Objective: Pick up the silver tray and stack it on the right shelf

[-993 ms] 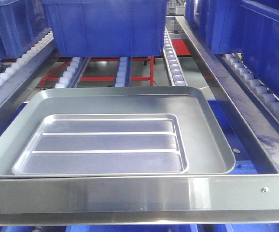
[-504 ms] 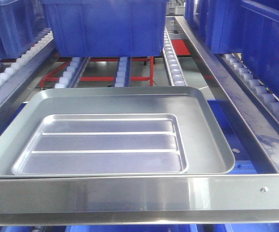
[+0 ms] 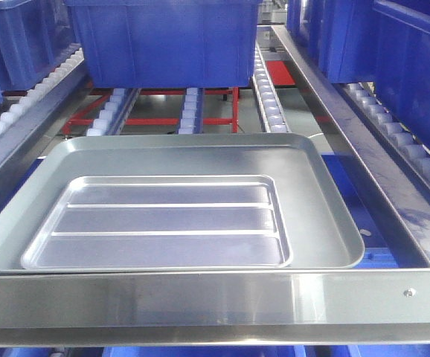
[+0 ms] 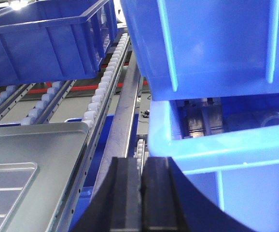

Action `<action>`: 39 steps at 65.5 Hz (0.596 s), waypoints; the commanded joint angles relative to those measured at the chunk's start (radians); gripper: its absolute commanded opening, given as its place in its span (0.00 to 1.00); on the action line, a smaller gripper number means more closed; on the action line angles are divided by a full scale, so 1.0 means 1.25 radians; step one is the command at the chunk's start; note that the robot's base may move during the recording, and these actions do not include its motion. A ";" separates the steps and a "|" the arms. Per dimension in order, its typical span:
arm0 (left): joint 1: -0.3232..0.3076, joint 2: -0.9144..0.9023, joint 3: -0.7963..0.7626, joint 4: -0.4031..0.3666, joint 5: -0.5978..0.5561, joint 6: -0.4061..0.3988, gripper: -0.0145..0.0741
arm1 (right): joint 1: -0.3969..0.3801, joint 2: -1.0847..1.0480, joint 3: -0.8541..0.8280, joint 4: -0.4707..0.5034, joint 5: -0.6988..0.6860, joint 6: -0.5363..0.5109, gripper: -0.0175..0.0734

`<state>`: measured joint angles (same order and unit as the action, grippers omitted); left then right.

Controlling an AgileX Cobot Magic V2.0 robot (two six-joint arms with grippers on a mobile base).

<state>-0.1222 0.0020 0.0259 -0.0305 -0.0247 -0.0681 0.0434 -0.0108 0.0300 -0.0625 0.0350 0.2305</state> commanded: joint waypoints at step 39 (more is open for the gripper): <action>0.035 -0.019 0.024 0.006 -0.099 0.002 0.06 | -0.006 -0.014 0.000 -0.002 -0.064 -0.007 0.25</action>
<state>-0.0804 -0.0119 0.0294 -0.0250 -0.0601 -0.0681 0.0434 -0.0108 0.0303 -0.0622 0.0350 0.2299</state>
